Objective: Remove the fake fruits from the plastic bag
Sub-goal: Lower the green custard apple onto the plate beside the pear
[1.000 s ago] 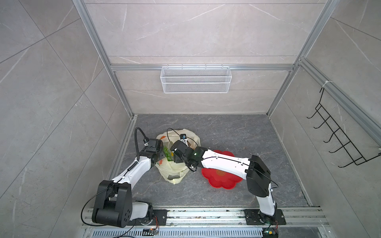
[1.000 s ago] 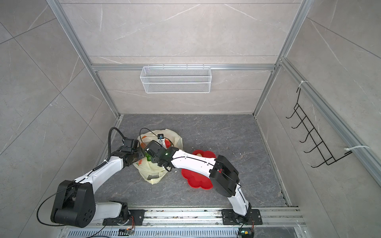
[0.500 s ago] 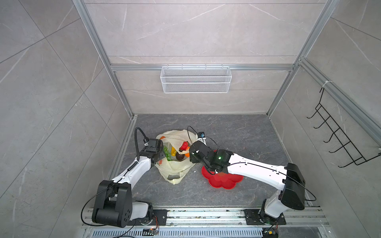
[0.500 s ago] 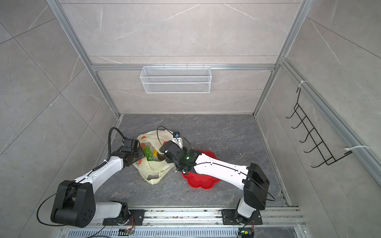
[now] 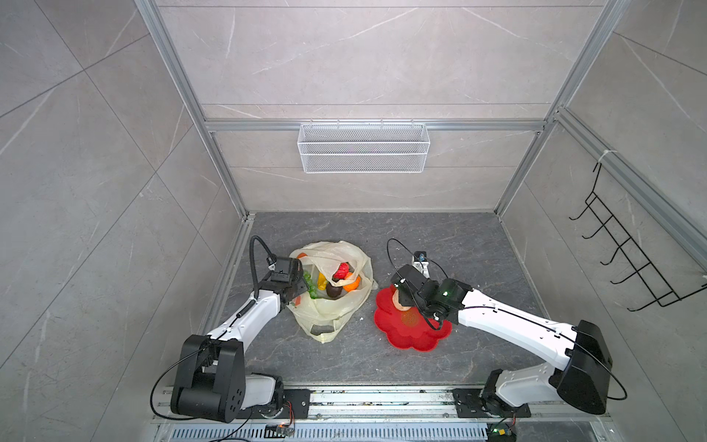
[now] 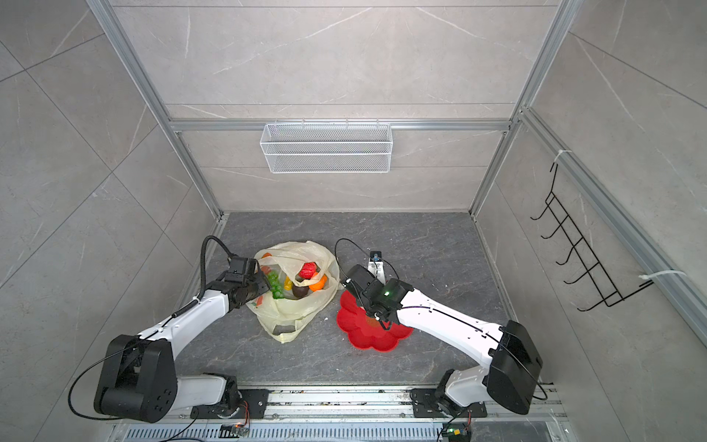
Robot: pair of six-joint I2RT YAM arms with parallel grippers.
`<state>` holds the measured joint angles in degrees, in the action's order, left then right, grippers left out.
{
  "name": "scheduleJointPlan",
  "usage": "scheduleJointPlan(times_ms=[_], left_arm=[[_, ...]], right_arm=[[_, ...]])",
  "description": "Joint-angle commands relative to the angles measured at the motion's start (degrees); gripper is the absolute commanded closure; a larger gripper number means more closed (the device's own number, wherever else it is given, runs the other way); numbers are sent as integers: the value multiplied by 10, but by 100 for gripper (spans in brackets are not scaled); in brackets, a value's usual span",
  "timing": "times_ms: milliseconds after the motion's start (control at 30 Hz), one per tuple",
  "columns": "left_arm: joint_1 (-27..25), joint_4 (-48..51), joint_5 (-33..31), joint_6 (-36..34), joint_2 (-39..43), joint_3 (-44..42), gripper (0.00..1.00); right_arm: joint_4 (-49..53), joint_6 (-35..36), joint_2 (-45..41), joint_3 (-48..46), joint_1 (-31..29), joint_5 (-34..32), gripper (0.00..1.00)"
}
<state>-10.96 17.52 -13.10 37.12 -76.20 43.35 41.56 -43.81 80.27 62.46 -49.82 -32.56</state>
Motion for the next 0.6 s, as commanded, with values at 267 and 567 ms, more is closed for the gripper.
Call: scheduleJointPlan(times_ms=[267, 567], left_arm=[[-1, -16, 4, -7, 1, -2, 30], [-1, -16, 4, -7, 3, -2, 30]], right_arm=[[46, -33, 43, -38, 43, -41, 33], [17, -39, 77, -47, 42, -55, 33]])
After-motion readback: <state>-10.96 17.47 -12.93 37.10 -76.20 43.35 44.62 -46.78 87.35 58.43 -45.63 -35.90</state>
